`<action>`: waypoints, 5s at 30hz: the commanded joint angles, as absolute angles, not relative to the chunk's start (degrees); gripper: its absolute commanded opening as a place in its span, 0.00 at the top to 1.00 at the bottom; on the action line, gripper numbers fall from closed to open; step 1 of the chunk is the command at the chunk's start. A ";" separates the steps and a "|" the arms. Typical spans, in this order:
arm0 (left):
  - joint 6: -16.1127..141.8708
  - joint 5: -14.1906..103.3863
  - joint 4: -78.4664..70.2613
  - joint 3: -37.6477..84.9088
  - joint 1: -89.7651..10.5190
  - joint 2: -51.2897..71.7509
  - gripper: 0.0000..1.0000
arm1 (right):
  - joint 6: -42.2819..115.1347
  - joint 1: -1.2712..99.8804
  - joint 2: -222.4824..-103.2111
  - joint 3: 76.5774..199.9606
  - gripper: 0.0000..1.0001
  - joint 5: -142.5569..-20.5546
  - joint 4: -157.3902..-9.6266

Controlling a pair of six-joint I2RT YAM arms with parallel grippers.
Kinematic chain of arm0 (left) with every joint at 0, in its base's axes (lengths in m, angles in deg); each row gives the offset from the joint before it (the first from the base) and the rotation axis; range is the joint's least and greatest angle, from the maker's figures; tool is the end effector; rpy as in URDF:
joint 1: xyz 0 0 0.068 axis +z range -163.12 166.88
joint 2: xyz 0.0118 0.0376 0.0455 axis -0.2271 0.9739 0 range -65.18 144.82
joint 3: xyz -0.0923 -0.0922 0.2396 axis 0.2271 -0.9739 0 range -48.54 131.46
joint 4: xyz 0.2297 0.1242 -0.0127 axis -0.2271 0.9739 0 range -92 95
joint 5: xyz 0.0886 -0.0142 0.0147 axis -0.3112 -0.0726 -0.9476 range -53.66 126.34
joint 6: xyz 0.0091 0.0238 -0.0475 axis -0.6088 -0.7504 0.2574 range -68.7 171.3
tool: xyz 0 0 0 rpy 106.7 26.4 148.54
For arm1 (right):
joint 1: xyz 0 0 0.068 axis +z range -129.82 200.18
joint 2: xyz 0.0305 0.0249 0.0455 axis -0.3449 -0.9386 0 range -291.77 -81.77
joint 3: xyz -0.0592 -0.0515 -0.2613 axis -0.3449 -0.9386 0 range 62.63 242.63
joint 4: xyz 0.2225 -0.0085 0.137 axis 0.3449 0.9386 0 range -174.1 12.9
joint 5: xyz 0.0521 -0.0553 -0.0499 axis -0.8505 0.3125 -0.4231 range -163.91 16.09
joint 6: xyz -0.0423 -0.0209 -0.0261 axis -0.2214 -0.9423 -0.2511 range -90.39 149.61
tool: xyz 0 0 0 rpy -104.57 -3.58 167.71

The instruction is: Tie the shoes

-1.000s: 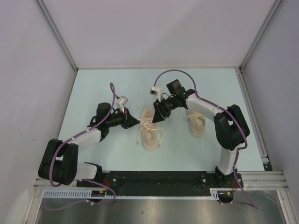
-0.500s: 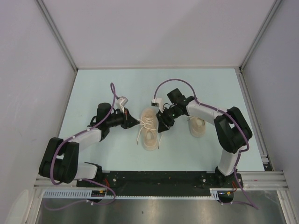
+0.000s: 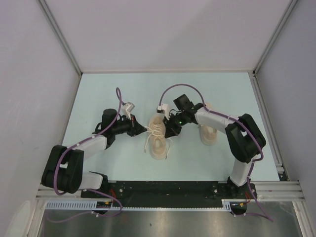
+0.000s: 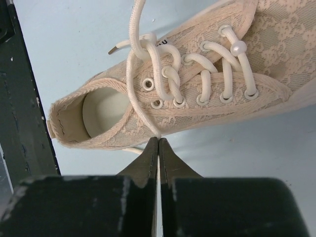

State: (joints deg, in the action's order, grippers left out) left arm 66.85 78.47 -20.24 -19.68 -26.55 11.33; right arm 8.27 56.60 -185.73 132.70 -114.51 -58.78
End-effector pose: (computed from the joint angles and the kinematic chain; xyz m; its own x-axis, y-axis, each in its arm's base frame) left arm 0.2428 -0.0826 0.1802 -0.6585 -0.0472 -0.7511 0.5856 0.5947 -0.5508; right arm 0.2858 0.2397 0.1961 -0.3822 -0.6256 -0.6801 -0.9211 0.1992 0.3344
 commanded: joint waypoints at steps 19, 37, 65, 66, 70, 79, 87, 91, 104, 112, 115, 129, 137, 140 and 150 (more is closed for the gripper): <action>68.97 77.73 -18.53 -21.12 -25.08 10.32 0.95 | 41.04 55.07 -178.18 122.93 1.00 -116.63 -76.81; 22.41 92.23 4.66 -6.71 -26.30 2.23 0.62 | 37.00 55.07 -177.13 122.84 1.00 -117.07 -77.07; 5.86 88.19 14.43 5.69 -35.88 22.10 0.80 | 42.97 56.39 -179.32 122.84 1.00 -117.95 -80.67; 5.69 88.11 14.78 6.04 -35.97 22.71 0.80 | 43.15 56.48 -179.32 122.84 1.00 -118.03 -80.85; 5.68 86.97 16.10 7.44 -36.68 23.94 0.81 | 43.85 56.83 -179.68 122.84 1.00 -118.30 -81.47; 4.98 83.98 18.04 8.85 -38.00 25.35 0.76 | 43.76 57.27 -180.11 122.84 1.00 -118.56 -80.59; 6.37 84.58 17.97 9.21 -38.44 24.92 0.99 | 44.64 57.53 -180.82 122.84 1.00 -118.48 -80.85; 12.53 84.76 13.83 8.41 -38.44 23.68 1.00 | 46.31 57.79 -181.61 122.84 1.00 -118.39 -81.64; 21.76 86.26 12.24 7.10 -38.26 22.89 1.00 | 56.40 57.27 -184.60 122.84 1.00 -114.35 -89.99; 27.47 86.17 10.48 5.60 -37.29 21.66 1.00 | 58.44 55.86 -185.56 122.84 1.00 -109.78 -89.91; 28.79 86.08 10.04 5.16 -36.42 21.66 1.00 | 58.88 55.60 -185.48 122.84 1.00 -108.90 -89.64; 36.09 89.68 7.93 2.97 -34.39 21.75 1.00 | 61.25 57.71 -186.36 122.84 1.00 -106.79 -90.96; 38.82 87.76 6.18 4.19 -31.15 20.96 0.84 | 58.80 57.27 -184.86 122.84 1.00 -107.58 -87.98; 37.94 85.48 5.91 5.59 -30.79 20.43 0.71 | 57.65 57.53 -184.25 122.84 1.00 -108.28 -86.92; 31.79 78.87 13.46 14.91 -30.44 26.23 0.64 | 56.95 57.97 -183.28 122.84 1.00 -109.07 -85.86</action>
